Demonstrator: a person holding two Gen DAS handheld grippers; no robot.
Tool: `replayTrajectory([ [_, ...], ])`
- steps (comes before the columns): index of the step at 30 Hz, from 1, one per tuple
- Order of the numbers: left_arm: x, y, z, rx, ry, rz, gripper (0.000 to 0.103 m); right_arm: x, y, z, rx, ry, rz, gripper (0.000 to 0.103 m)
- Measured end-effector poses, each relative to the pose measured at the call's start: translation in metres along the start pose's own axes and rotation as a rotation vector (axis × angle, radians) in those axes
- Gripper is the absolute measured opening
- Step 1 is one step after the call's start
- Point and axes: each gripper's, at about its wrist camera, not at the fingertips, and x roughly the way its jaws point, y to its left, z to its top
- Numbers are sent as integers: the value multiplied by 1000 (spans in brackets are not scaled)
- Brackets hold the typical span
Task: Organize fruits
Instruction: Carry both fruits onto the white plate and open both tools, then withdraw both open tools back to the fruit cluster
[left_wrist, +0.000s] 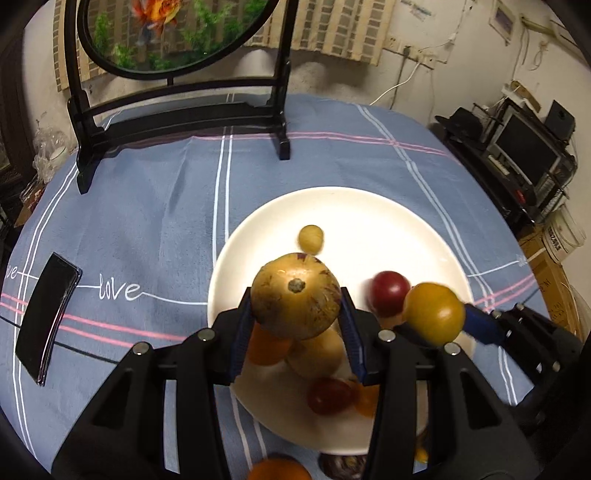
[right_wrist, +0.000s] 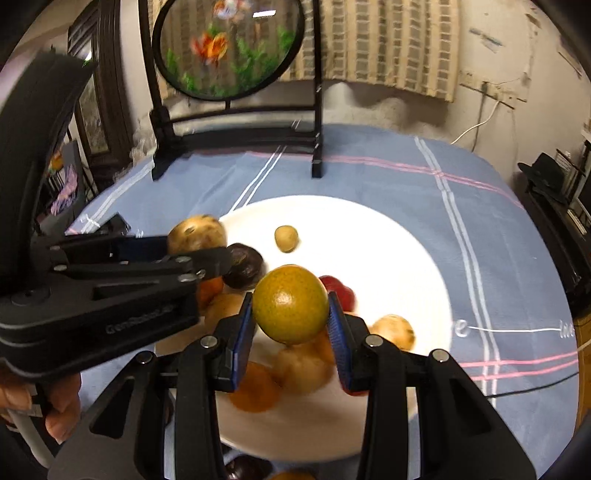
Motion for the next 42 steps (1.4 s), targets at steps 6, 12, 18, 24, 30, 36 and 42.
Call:
replayTrajectory([
  [6, 15, 0, 0, 8, 21, -3, 46, 17, 9, 1, -15, 31, -21, 39],
  [12, -3, 0, -2, 3, -13, -30, 60, -1, 19, -3, -63, -28, -32, 48],
  [18, -35, -4, -13, 22, -76, -21, 72, -28, 12, -16, -33, -43, -17, 48],
  [24, -68, 2, -39, 27, -133, -6, 81, -75, -16, -50, 71, -104, -25, 65],
  [30, -85, 4, -75, 28, -121, -17, 82, -107, -39, -95, 180, -122, -19, 65],
  [36, -96, 3, -116, 47, -117, 18, 84, -117, -49, -134, 238, -91, -25, 65],
  [42, -96, 8, -153, 36, -78, 24, 85, -122, -44, -161, 237, -74, -26, 65],
])
